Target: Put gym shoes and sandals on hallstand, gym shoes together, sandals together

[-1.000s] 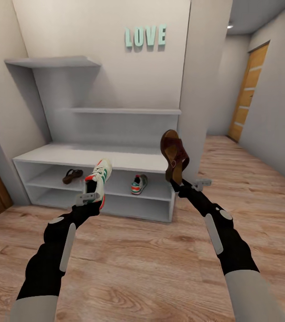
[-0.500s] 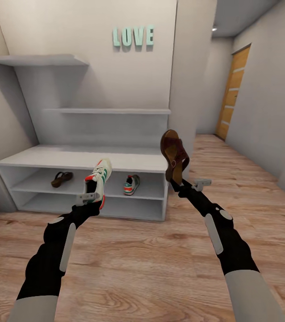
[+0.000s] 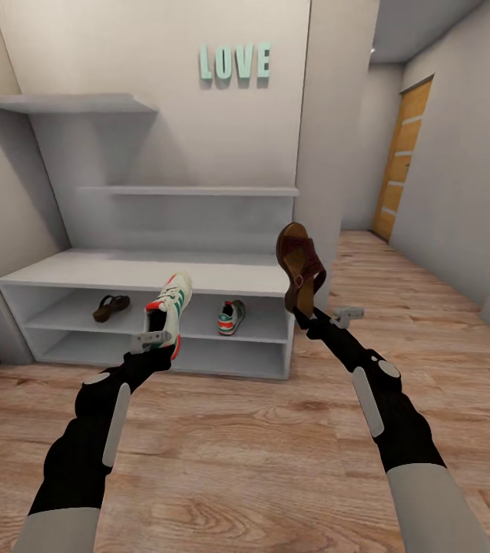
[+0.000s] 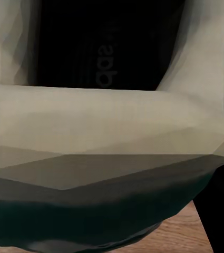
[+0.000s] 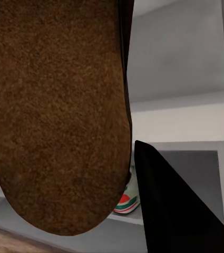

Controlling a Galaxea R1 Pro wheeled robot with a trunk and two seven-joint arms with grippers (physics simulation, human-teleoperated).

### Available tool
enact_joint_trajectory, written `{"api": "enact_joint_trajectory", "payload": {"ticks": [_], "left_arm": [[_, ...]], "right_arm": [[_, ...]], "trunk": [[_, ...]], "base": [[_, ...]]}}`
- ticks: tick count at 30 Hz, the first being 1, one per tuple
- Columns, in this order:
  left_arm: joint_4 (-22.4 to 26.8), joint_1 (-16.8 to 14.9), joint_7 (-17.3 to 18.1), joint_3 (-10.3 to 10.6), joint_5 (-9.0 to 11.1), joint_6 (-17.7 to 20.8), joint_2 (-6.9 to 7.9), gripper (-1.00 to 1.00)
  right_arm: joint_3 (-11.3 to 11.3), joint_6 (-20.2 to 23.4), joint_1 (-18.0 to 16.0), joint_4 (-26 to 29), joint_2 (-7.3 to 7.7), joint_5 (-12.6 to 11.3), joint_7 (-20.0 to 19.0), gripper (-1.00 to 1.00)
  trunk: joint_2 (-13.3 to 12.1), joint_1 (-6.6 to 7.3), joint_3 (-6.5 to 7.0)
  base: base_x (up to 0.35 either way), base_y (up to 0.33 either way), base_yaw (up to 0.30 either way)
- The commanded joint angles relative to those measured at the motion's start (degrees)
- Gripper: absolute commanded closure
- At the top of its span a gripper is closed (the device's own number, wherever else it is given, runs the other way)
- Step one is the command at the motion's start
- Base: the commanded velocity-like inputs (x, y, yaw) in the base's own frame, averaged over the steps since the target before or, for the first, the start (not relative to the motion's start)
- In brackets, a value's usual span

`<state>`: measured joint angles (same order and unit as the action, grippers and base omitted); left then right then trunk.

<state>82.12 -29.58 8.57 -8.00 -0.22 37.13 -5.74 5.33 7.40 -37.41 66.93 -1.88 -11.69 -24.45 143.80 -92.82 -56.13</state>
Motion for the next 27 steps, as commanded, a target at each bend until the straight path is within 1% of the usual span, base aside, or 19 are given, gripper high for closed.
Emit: {"api": "enact_joint_trajectory", "payload": {"ticks": [1,4,7,9,10,11,12,13,16,17,18,19,20,23,27], "left_arm": [[0.06,-0.04,0.39,-0.17,-0.04,0.32,-0.05,1.0],[0.06,-0.04,0.39,-0.17,-0.04,0.31,-0.03,1.0],[-0.17,-0.04,0.39,-0.18,-0.04,0.31,-0.01,1.0],[-1.9,-0.04,0.32,-0.22,-0.15,0.24,0.03,1.0],[-3.11,-0.04,0.26,-0.28,-0.25,0.2,0.08,1.0],[-4.43,-0.04,0.21,-0.34,-0.4,0.14,0.15,1.0],[-5.58,-0.04,0.17,-0.39,-0.56,0.11,0.23,1.0],[-6.4,-0.07,0.1,-0.44,-0.69,0.08,0.31,1.0],[-7.51,-0.12,-0.86,-0.52,-1.17,0.19,0.49,1.0],[-7.68,-0.12,-1.56,-0.54,-1.48,0.26,0.54,1.0],[-7.81,-0.12,-2.4,-0.56,-1.82,0.31,0.6,1.0],[-8.0,-0.13,-3.38,-0.58,-2.19,0.37,0.74,1.0],[-8.31,-0.13,-4.41,-0.59,-2.51,0.43,0.98,1.0],[-9.41,-0.13,-6.44,-0.6,-2.97,0.55,1.46,1.0],[-10.22,-0.31,-7.12,-0.61,-3.14,1.43,1.87,1.0]], "right_arm": [[0.23,0.67,-0.03,0.04,-0.06,-0.83,-0.34,1.0],[0.44,0.84,-0.03,0.04,-0.1,-0.85,-0.22,1.0],[0.9,1.11,-0.03,0.16,-0.06,-0.91,0.87,1.0],[2.44,1.54,-0.03,0.29,0.02,-0.95,2.88,1.0],[3.68,2.05,-0.03,0.33,0.06,-0.97,3.67,1.0],[5.38,3.02,-0.03,0.38,0.08,-0.97,4.32,1.0],[7.55,4.59,-0.03,0.42,0.1,-0.97,4.76,1.0],[10.17,6.86,-0.03,0.47,0.11,-0.97,5.05,1.0],[19.2,15.32,-0.03,0.55,0.29,-0.85,5.46,1.0],[21.92,17.64,-0.05,0.59,0.41,-0.79,5.61,1.0],[24.12,19.26,-0.08,0.64,0.84,-0.74,6.0,1.0],[25.72,20.31,-0.09,0.68,1.61,-0.7,6.85,1.0],[26.75,21.03,-0.1,0.7,2.75,-0.7,8.12,1.0],[28.2,21.99,-0.12,0.72,6.89,-0.7,12.09,1.0],[30.34,22.33,-0.12,0.67,12.78,-0.67,14.49,1.0]], "trunk": [[0.03,0.01,-0.06],[0.03,0.01,-0.06],[0.03,0.01,-0.06],[0.03,0.01,-0.06],[0.03,0.01,-0.06],[0.03,0.01,-0.06],[0.03,0.01,-0.06],[0.03,0.01,-0.06],[0.03,0.01,-0.06],[0.03,0.01,-0.06],[0.03,0.01,-0.06],[0.03,0.01,-0.06],[0.03,0.01,-0.06],[0.03,0.01,-0.06],[0.03,0.01,-0.06]], "base": [[0.0,0.0,0.0],[0.0,0.0,0.0],[0.0,0.0,0.0],[0.0,0.0,0.0],[0.0,0.0,0.0],[0.0,0.0,0.0],[0.0,0.0,0.0],[0.0,0.0,0.0],[0.0,0.0,0.0],[0.0,0.0,0.0],[0.0,0.0,0.0],[0.0,0.0,0.0],[0.0,0.0,0.0],[0.0,0.0,0.0],[0.0,0.0,0.0]]}}
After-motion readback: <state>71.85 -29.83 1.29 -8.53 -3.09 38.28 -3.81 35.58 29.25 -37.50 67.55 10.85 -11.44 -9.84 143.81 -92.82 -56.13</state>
